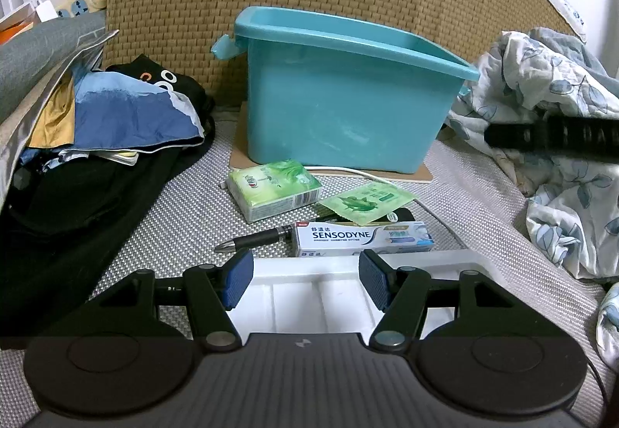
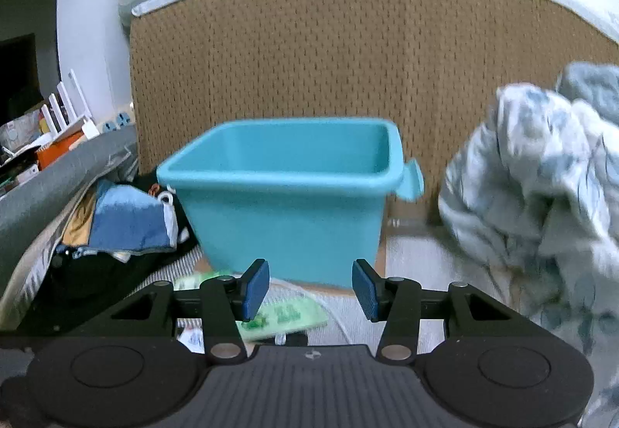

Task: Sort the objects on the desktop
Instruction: 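Withdraw the right tool from the bin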

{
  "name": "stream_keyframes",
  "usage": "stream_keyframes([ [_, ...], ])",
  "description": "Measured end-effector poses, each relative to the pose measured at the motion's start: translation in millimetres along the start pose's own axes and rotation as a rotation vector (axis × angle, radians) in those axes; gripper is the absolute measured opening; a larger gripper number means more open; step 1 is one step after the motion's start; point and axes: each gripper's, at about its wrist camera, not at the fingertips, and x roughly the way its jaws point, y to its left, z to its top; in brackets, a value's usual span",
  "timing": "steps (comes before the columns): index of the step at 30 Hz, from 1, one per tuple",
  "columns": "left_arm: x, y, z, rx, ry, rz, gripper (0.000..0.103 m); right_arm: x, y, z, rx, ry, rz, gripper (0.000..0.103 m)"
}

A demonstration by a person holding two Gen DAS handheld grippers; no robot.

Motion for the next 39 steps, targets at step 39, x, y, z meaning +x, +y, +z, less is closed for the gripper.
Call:
stream_keyframes([
  [39, 31, -87, -4, 0.112, 0.002, 0.126, 0.103, -29, -66, -76, 0.250, -0.154, 0.009, 0.066],
])
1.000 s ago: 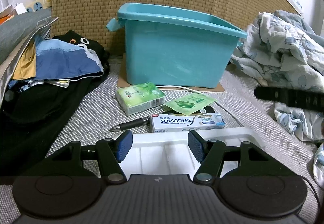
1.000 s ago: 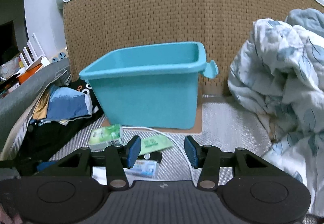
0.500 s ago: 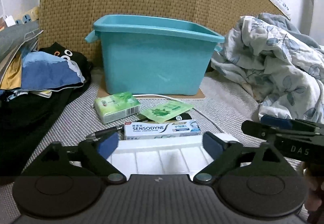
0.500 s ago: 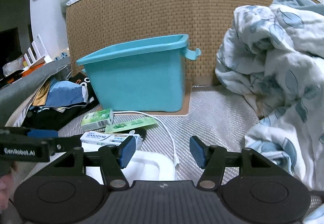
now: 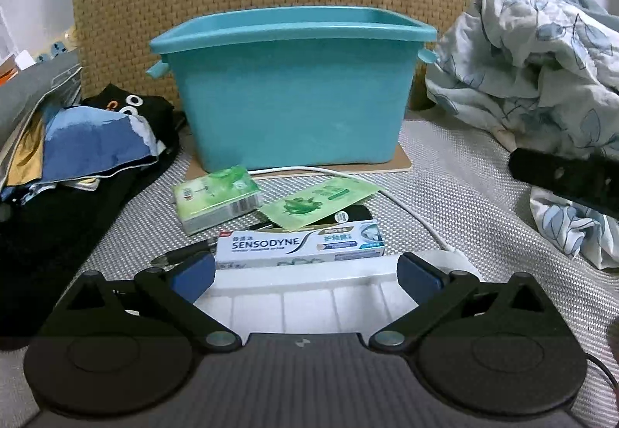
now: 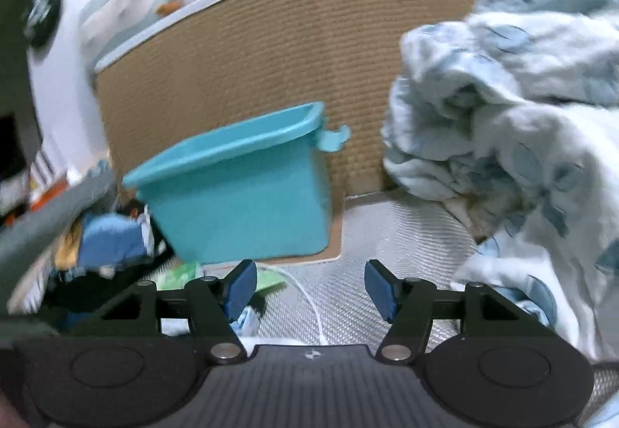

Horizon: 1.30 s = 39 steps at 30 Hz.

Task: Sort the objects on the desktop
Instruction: 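Withdraw the right tool from the bin, then reach the left gripper down toward the Sensodyne toothpaste box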

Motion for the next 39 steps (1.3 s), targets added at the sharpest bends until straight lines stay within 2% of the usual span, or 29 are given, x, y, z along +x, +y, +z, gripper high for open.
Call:
stream_keyframes([
  [5, 2, 13, 9, 0.024, 0.016, -0.074, 0.103, 3, -25, 8, 0.142, 0.011, -0.008, 0.067],
  [9, 1, 25, 21, 0.147, 0.018, -0.147, 0.103, 5, -34, 12, 0.201, 0.019, 0.002, 0.067],
  [12, 6, 32, 33, 0.248, 0.063, -0.207, 0.099, 5, -36, 13, 0.215, 0.021, 0.009, 0.067],
  [14, 12, 35, 42, 0.313, 0.103, -0.258, 0.093, 5, -37, 13, 0.221, 0.024, 0.014, 0.067],
  [19, 25, 35, 59, 0.490, 0.185, -0.326, 0.083, 5, -38, 13, 0.242, 0.036, 0.031, 0.067],
  [22, 36, 31, 68, 0.573, 0.252, -0.358, 0.070, 6, -40, 12, 0.261, 0.042, 0.036, 0.067],
  [30, 52, 11, 78, 0.799, 0.391, -0.449, 0.063, 6, -43, 13, 0.297, 0.051, 0.051, 0.067],
  [31, 53, 8, 78, 0.831, 0.409, -0.450, 0.057, 6, -41, 13, 0.287, 0.049, 0.051, 0.067],
  [32, 55, 6, 78, 0.858, 0.431, -0.457, 0.048, 6, -39, 13, 0.275, 0.048, 0.052, 0.067],
  [34, 58, 2, 77, 0.893, 0.463, -0.465, 0.041, 6, -35, 14, 0.258, 0.046, 0.059, 0.067],
  [39, 63, -4, 79, 0.936, 0.498, -0.465, 0.041, 7, -31, 12, 0.248, 0.055, 0.069, 0.067],
])
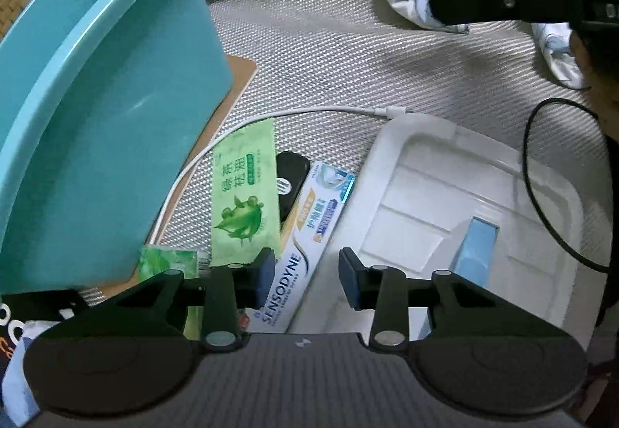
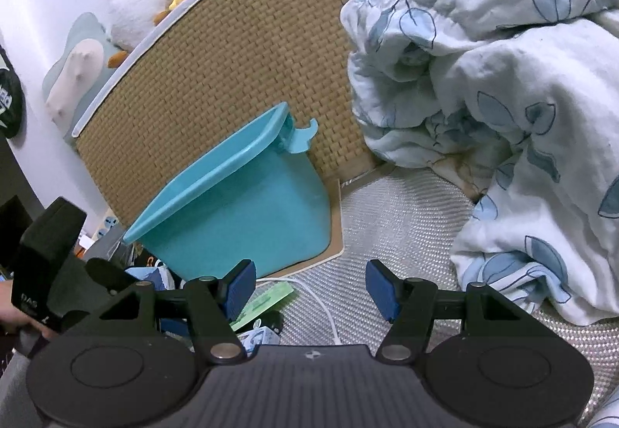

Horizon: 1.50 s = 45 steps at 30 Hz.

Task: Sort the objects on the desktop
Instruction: 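Reach the left gripper down toward the Sensodyne toothpaste box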

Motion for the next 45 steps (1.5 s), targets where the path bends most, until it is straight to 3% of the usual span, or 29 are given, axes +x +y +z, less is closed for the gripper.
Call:
stream_keyframes([
  [15, 11, 13, 17, 0.042, 0.107, -0.047, 0.043, 1, -1, 2, 0.032, 0.009, 0.018, 0.067],
  [17, 12, 18, 18, 0.032, 0.111, -0.051, 0.047, 2, -2, 2, 0.036, 0.012, 0.018, 0.067],
  [27, 20, 18, 21, 0.056, 0.119, -0.002, 0.046, 5, -2, 1, 0.046, 0.026, 0.022, 0.067],
  [38, 3, 15, 10, 0.082, 0.088, 0.058, 0.033, 6, -4, 0, 0.063, 0.033, 0.023, 0.067],
  [41, -7, 18, 8, 0.092, 0.063, 0.082, 0.017, 6, -5, 1, 0.070, 0.035, 0.024, 0.067],
  [45, -16, 24, 3, 0.093, 0.062, 0.102, 0.010, 6, -6, 1, 0.079, 0.034, 0.025, 0.067],
])
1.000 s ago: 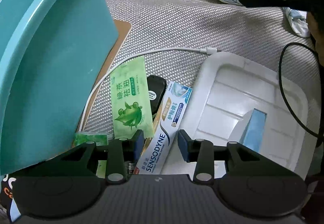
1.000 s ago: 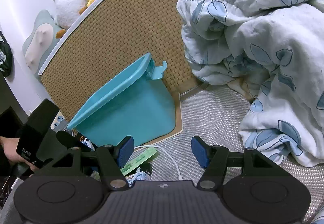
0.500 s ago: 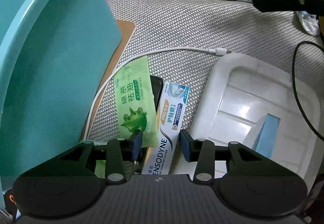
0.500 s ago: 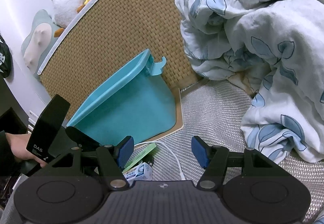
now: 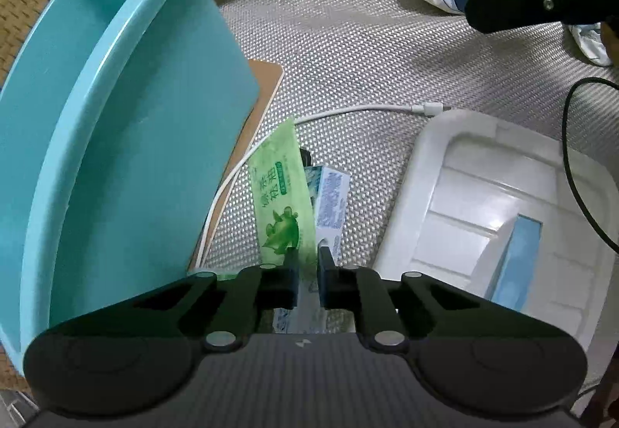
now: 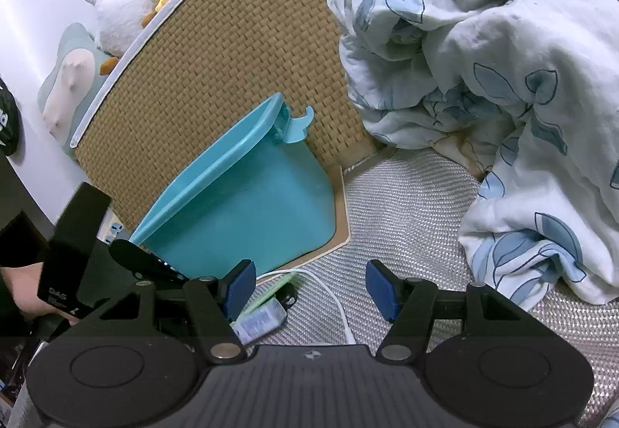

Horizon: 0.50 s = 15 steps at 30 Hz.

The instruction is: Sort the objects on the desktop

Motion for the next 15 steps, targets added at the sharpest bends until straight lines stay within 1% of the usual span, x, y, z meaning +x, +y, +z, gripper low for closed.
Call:
stream_keyframes([
  [3, 5, -1, -3, -0.004, 0.023, -0.013, 0.010, 0, -1, 0, 0.005, 0.002, 0.001, 0.067],
  [7, 2, 4, -10, -0.038, 0.012, -0.014, 0.011, -1, -1, 0, 0.005, 0.002, -0.001, 0.067],
  [9, -1, 9, -12, -0.056, 0.002, -0.004, 0.011, -1, -1, 0, 0.006, 0.004, -0.001, 0.067],
  [12, -10, 9, -12, -0.053, -0.016, 0.027, 0.010, 0, -1, 0, 0.008, 0.008, 0.000, 0.067],
  [14, -18, 11, -13, -0.052, -0.033, 0.036, 0.003, 0, -1, 0, 0.009, 0.009, 0.002, 0.067],
  [15, -20, 11, -13, -0.054, -0.039, 0.038, 0.003, 0, -1, 0, 0.009, 0.009, 0.002, 0.067],
])
